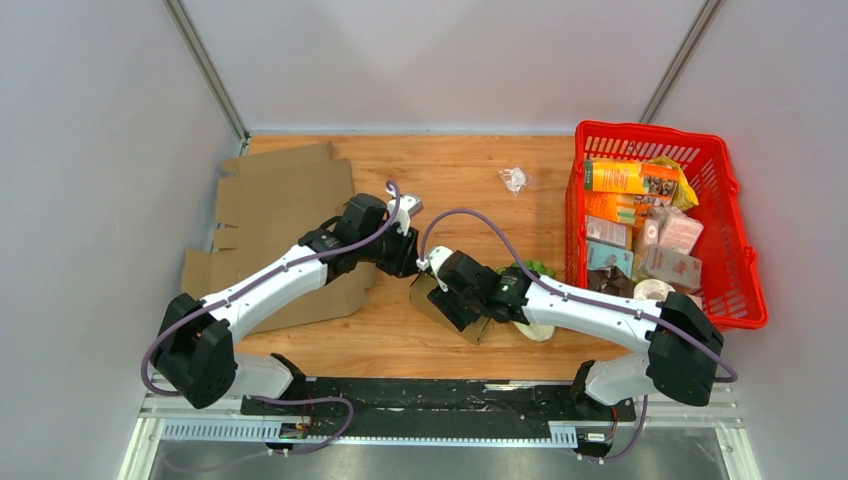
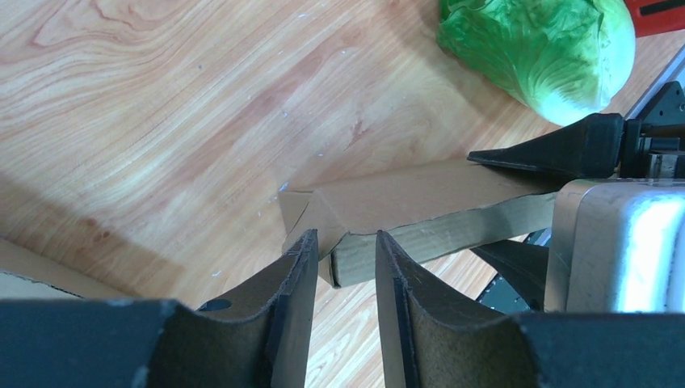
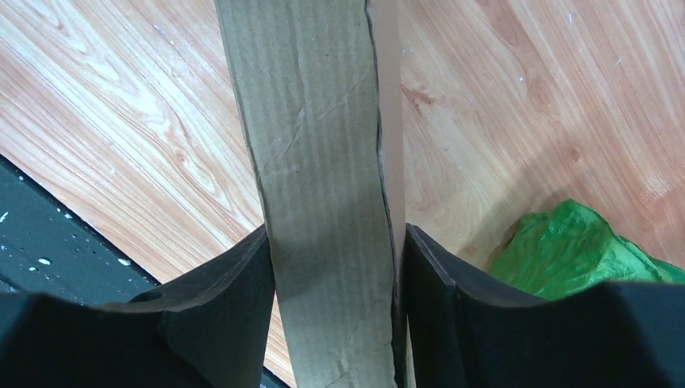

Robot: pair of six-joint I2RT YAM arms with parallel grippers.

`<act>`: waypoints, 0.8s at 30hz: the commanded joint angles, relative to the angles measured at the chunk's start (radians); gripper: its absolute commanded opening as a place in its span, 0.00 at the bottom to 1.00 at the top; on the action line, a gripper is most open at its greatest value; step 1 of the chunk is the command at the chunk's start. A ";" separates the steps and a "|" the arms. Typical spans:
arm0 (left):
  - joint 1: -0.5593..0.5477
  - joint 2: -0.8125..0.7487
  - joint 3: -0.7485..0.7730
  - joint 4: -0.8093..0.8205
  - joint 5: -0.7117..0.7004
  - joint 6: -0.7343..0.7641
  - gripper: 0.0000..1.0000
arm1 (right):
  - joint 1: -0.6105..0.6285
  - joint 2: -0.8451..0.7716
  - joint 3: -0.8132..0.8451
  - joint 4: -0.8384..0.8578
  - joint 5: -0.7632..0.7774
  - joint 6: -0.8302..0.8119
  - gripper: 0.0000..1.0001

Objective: Fold the paper box

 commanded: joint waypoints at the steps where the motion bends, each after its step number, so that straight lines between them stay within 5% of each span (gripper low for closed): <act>1: -0.006 -0.020 0.015 -0.055 -0.057 0.028 0.41 | 0.004 -0.012 -0.010 0.034 -0.012 0.006 0.56; 4: -0.006 -0.033 -0.003 -0.046 -0.075 0.022 0.52 | 0.006 -0.012 -0.010 0.032 -0.010 0.006 0.56; 18: -0.006 -0.185 -0.161 0.118 -0.083 -0.017 0.56 | 0.006 -0.003 -0.006 0.028 -0.012 0.003 0.56; 24: -0.006 -0.104 -0.100 0.112 -0.082 0.006 0.54 | 0.006 0.004 -0.006 0.032 -0.017 0.003 0.56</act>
